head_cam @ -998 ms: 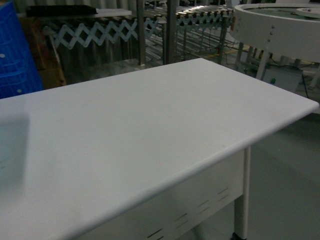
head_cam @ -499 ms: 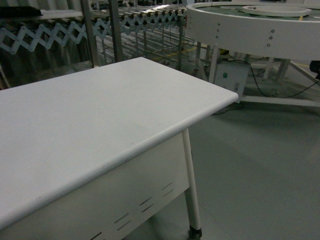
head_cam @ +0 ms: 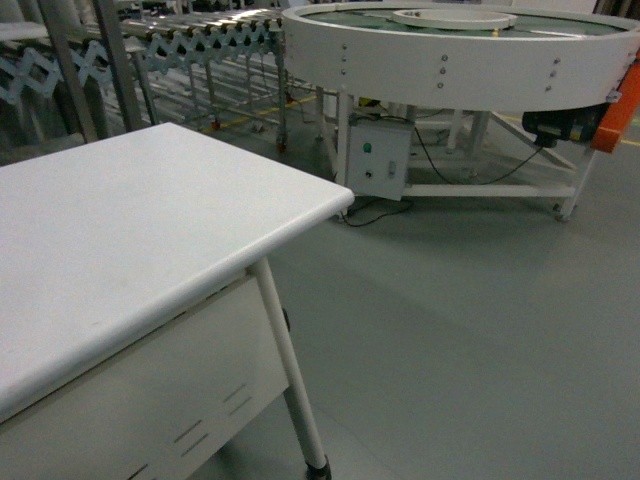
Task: Pick red block from blue box to shelf
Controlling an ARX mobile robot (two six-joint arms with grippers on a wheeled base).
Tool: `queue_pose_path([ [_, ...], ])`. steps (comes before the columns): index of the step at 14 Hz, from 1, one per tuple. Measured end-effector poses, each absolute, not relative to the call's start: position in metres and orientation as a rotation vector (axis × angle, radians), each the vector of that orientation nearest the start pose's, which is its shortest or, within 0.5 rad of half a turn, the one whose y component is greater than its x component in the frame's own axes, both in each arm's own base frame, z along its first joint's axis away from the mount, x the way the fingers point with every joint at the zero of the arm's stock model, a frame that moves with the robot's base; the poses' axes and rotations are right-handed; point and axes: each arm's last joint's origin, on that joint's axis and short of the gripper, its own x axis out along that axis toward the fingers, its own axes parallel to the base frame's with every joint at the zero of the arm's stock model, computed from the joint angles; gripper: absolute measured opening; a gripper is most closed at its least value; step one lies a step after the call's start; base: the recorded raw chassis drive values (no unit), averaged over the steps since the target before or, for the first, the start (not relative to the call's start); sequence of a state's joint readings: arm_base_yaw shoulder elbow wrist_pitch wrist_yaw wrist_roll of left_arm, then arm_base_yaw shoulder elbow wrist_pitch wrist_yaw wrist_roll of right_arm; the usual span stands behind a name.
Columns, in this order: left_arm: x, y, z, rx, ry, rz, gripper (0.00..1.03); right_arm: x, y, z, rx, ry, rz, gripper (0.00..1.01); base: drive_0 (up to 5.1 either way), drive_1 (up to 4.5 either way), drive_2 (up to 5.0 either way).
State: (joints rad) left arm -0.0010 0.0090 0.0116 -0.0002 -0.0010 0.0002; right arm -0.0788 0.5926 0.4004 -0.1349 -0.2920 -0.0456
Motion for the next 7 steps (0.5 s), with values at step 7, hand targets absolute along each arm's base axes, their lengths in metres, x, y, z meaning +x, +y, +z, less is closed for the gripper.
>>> queue_pose_path([
  [7,0.0975,-0.0001,0.1662,0.0,0.003,0.0,0.98,0.1437,-0.003,0.2322,0.016,0.319,0.219,0.28,0.0,0.0,0.0],
])
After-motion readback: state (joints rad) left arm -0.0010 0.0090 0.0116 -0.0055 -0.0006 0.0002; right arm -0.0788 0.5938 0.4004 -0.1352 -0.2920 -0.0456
